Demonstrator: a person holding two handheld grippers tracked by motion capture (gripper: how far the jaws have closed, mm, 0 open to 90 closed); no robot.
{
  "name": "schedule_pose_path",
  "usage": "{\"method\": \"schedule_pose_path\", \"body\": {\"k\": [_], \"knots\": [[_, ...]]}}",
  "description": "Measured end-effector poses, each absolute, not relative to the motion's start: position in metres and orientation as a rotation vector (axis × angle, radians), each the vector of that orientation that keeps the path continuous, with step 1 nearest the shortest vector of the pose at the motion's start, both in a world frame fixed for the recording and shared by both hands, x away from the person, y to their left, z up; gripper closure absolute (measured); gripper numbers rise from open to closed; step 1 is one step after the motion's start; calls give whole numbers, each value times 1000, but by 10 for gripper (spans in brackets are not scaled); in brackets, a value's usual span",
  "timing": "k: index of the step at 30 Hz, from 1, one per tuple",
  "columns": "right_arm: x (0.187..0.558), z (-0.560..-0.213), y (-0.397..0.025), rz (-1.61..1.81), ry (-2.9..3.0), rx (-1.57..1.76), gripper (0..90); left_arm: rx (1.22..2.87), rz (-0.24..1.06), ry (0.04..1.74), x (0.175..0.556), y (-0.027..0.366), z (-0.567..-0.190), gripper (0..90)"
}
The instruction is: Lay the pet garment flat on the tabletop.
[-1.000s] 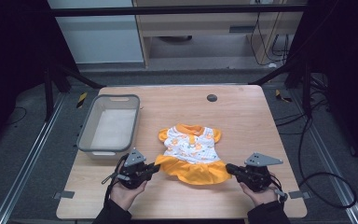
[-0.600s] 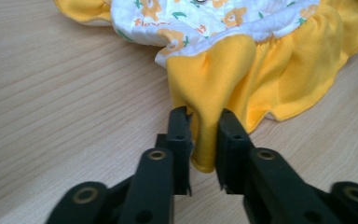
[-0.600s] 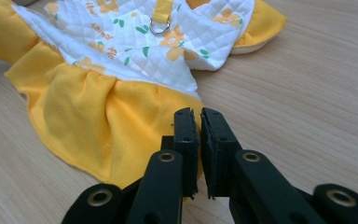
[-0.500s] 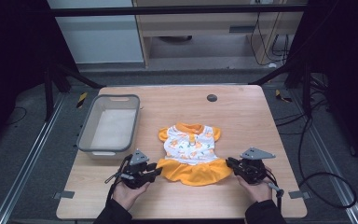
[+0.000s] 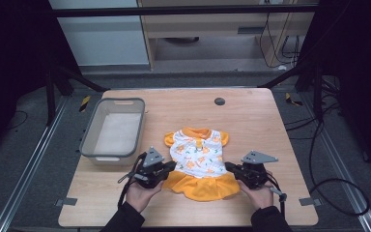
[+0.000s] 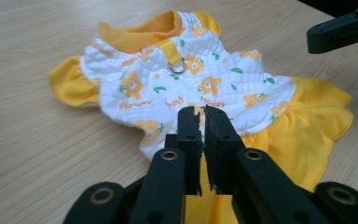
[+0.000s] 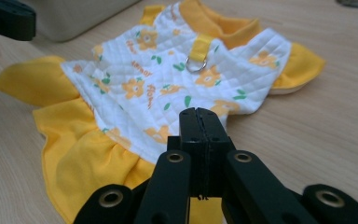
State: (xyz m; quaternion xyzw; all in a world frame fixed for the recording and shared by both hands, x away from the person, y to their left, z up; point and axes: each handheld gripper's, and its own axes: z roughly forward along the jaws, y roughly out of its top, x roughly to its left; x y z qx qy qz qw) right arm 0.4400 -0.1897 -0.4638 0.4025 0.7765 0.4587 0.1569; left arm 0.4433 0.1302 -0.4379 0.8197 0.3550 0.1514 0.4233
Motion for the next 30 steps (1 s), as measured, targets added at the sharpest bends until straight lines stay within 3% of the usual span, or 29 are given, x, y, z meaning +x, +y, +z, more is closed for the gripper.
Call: {"method": "schedule_pose_path", "body": {"k": [11, 30], "knots": [[445, -490, -166, 1165, 2385, 1147, 900, 2215, 368, 922, 461, 117, -480, 872], [430, -498, -165, 1126, 2513, 1105, 886, 2256, 319, 890, 432, 119, -492, 877]]}}
